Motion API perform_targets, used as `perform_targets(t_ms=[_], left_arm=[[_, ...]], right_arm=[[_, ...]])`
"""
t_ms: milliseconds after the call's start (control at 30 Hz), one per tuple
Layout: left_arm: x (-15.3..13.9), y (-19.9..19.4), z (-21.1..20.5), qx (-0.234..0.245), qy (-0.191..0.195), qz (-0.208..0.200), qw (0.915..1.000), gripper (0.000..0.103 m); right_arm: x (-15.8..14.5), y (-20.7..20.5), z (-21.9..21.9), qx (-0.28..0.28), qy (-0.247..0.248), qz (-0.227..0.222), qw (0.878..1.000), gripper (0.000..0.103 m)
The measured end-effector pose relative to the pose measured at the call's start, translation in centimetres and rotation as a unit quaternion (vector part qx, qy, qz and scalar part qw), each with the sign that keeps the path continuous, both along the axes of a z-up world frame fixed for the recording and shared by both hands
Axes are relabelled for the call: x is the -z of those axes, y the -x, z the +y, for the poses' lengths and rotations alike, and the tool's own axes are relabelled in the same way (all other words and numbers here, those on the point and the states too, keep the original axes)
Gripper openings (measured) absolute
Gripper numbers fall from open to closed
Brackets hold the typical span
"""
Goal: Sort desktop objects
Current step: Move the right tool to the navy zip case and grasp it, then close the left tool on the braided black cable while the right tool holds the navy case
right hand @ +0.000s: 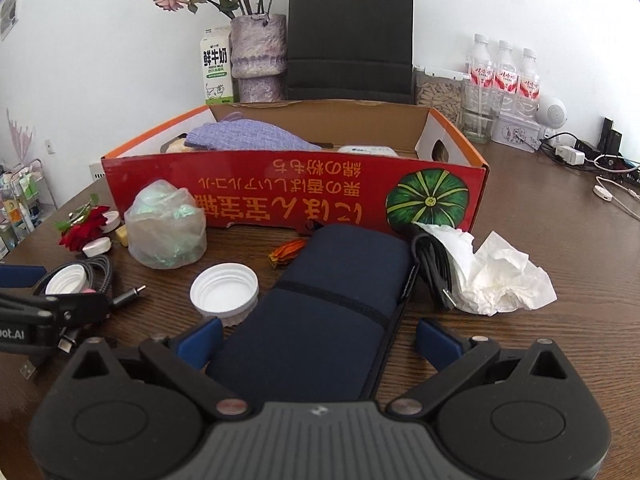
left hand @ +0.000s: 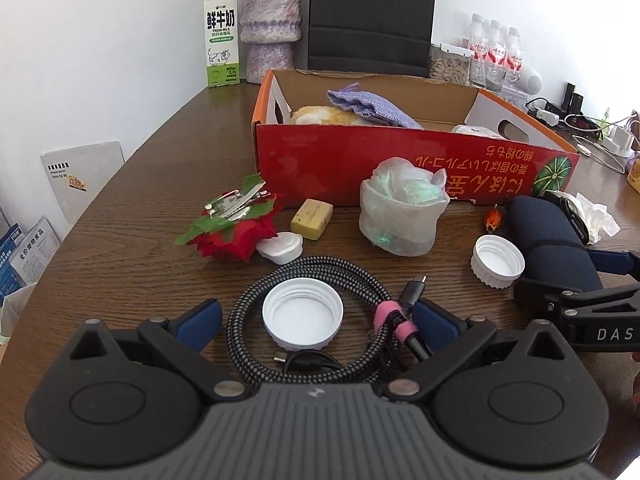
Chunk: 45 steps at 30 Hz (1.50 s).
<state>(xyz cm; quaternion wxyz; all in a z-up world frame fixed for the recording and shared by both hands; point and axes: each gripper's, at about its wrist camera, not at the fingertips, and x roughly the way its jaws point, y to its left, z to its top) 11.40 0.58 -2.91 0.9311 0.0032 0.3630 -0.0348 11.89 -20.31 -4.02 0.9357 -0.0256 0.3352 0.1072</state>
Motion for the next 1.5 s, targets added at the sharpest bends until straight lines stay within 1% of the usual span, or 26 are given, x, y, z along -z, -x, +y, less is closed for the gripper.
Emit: perform_targets(t_ms=[33, 133, 433, 467, 500, 533, 600, 700, 833, 967, 1067, 1133, 1267, 1500], left_arm=[[0.1, -0.2, -0.1, 0.002, -0.001, 0.008, 1.0000, 0.103], [0.4, -0.3, -0.6, 0.009, -0.018, 0.004, 0.9998, 0.103], [0.5, -0.4, -0.5, 0.009, -0.014, 0.004, 0.9999, 0.103], [0.5, -0.4, -0.6, 0.008, -0.014, 0.004, 0.9999, 0.103], [0.5, -0.4, -0.6, 0.008, -0.014, 0.003, 0.9999, 0.103], [0.5, -0.3, -0.6, 0.008, -0.015, 0.001, 0.9999, 0.103], [0.5, -0.1, -0.6, 0.007, -0.014, -0.002, 0.9999, 0.101], [0.5, 0.1, -0.7, 0.008, -0.014, -0.004, 0.9999, 0.100], [0.5, 0.4, -0.6, 0.006, -0.010, -0.008, 0.9999, 0.100], [0.3, 0.6, -0.3, 0.002, 0.000, -0.009, 1.0000, 0.099], [0.3, 0.6, -0.2, 0.000, 0.002, -0.010, 0.9999, 0.098], [0.3, 0.6, -0.3, -0.002, 0.002, -0.011, 0.9999, 0.098], [0.3, 0.8, -0.3, -0.004, 0.002, -0.013, 0.9999, 0.099], [0.5, 0.8, -0.4, -0.002, 0.001, -0.016, 0.9999, 0.099]], right_arm=[[0.0, 0.0, 0.1, -0.001, 0.001, -0.002, 1.000, 0.103], [0.0, -0.1, 0.1, -0.001, 0.000, 0.000, 1.000, 0.103], [0.1, -0.2, 0.2, -0.003, 0.005, 0.000, 1.000, 0.103], [0.0, -0.1, 0.2, -0.005, 0.003, -0.002, 1.000, 0.101], [0.0, 0.0, 0.1, -0.005, -0.001, -0.005, 1.000, 0.095], [0.0, 0.1, -0.1, -0.004, -0.006, -0.010, 1.000, 0.093], [-0.1, 0.3, -0.4, 0.005, -0.013, -0.014, 1.000, 0.091], [-0.1, 0.7, -0.6, 0.002, -0.017, -0.021, 1.000, 0.088], [-0.3, 1.6, -0.5, -0.018, -0.011, -0.032, 0.999, 0.082], [-0.5, 2.6, -1.1, -0.039, -0.012, -0.030, 0.999, 0.078], [-0.6, 2.9, -1.7, -0.047, -0.003, -0.021, 0.999, 0.078], [-0.6, 2.8, -2.1, -0.038, 0.000, -0.014, 0.999, 0.078], [-0.9, 2.2, -2.5, -0.023, -0.009, -0.017, 1.000, 0.078], [-0.6, 0.6, -1.8, -0.011, -0.003, -0.004, 1.000, 0.078]])
